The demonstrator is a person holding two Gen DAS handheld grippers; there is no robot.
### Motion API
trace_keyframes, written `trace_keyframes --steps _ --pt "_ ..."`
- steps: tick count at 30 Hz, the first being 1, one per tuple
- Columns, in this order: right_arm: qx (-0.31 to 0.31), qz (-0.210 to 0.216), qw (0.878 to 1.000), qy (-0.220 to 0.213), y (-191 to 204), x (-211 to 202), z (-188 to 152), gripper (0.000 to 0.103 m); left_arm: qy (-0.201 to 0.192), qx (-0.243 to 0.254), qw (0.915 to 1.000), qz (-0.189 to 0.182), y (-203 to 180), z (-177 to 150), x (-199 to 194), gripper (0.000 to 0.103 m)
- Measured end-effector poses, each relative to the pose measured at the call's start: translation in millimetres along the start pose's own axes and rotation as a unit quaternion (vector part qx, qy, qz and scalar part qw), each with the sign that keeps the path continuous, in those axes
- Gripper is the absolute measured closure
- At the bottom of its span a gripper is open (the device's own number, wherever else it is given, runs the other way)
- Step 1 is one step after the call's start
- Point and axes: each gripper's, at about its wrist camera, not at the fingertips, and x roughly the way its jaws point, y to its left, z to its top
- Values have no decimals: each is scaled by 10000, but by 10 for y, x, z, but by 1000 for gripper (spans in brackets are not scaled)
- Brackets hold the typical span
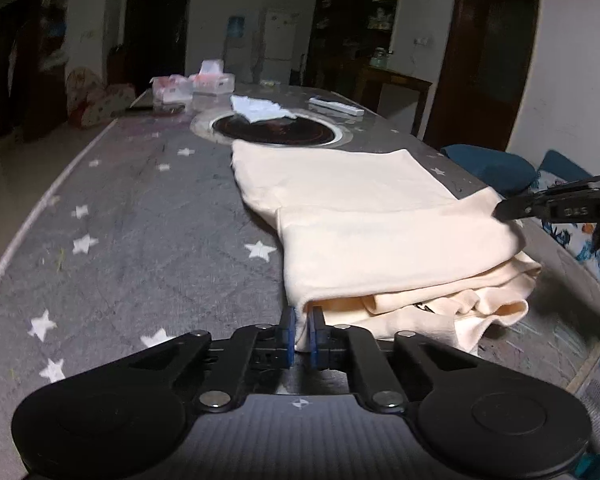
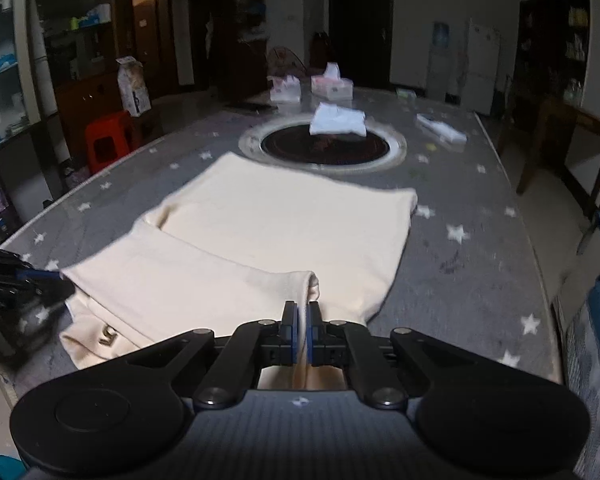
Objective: Fold clothes
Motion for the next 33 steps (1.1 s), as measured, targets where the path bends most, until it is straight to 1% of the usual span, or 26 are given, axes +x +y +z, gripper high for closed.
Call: trace_keyframes --steps 3,4,5,8,11,14,18,21,24,27,30,32,33 --pt "-6 -45 9999 138 -20 91 -53 98 1 60 10000 31 -12 -1 -36 99" --pt "12 -53 9998 170 -31 107 -64 95 31 51 10000 47 -3 -4 -47 99" --pt "5 -71 9999 138 -31 89 -59 93 55 47 9999 76 9 -6 -60 99" --pt "-31 -108 9999 -25 -26 16 -28 93 69 21 9998 186 72 23 -120 98" --pt "-86 -63 9999 -132 -11 -16 20 93 -78 -66 9998 163 124 155 -200 98" --pt "-103 3 9998 -144 1 46 51 93 -276 -123 9995 7 94 346 -186 98" --pt "-32 98 9998 -148 22 165 75 93 -341 -110 9990 -283 -40 552 62 98" --pt "-19 140 9998 -119 27 241 91 93 -251 -110 9988 -404 -126 643 322 97" --pt "-12 171 9998 -84 22 284 87 93 -70 -127 9994 -300 -134 648 554 97" --pt "-17 181 9998 -35 -3 265 46 93 218 -272 9994 -56 -32 585 730 97" --pt "-22 191 9998 13 -29 245 4 91 221 -337 9992 -70 47 526 689 97" --pt "-25 198 9998 46 -45 232 -23 80 192 -312 9993 -67 54 519 622 97" --pt "-66 223 9997 38 -28 199 -30 80 165 -280 9994 -89 43 517 583 97"
